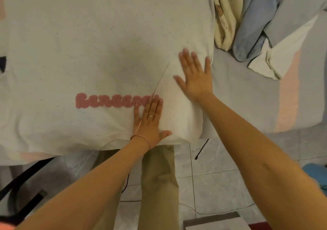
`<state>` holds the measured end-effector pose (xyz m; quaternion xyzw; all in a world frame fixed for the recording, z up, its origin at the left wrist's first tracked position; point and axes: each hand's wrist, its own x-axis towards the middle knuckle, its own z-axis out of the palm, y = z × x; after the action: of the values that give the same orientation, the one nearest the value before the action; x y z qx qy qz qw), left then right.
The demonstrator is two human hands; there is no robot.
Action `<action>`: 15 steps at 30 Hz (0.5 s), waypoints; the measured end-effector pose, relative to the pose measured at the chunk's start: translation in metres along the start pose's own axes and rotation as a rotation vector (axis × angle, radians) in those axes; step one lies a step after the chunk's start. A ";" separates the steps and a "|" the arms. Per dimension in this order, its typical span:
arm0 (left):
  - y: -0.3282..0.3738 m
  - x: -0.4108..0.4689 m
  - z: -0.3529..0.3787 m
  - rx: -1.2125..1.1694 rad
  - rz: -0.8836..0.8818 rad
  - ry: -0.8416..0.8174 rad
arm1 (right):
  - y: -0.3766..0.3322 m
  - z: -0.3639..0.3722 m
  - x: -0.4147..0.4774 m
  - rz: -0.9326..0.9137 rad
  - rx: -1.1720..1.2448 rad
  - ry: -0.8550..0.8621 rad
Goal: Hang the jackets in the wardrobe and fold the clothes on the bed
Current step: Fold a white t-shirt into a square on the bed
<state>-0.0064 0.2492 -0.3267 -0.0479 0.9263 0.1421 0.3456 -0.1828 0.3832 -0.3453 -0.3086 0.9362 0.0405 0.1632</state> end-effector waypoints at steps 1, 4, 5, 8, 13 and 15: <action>0.002 -0.002 -0.002 -0.025 0.002 -0.015 | 0.002 -0.004 0.005 0.100 0.040 0.027; 0.001 -0.007 -0.010 -0.080 0.093 0.077 | -0.007 -0.015 0.003 0.145 0.159 0.222; -0.001 -0.005 -0.012 -0.062 0.144 0.123 | -0.013 -0.017 -0.002 0.087 0.171 0.278; -0.005 0.022 -0.026 0.073 0.228 0.223 | -0.015 -0.010 -0.026 -0.274 0.151 0.231; -0.024 0.080 -0.073 0.259 0.191 0.214 | 0.042 0.016 -0.049 -0.035 0.122 0.083; -0.028 0.087 -0.083 0.303 0.167 0.156 | 0.052 0.019 -0.060 0.165 0.151 0.068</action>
<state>-0.1194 0.1983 -0.3305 0.0707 0.9619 0.0250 0.2630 -0.1626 0.4620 -0.3442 -0.2185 0.9638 -0.0275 0.1505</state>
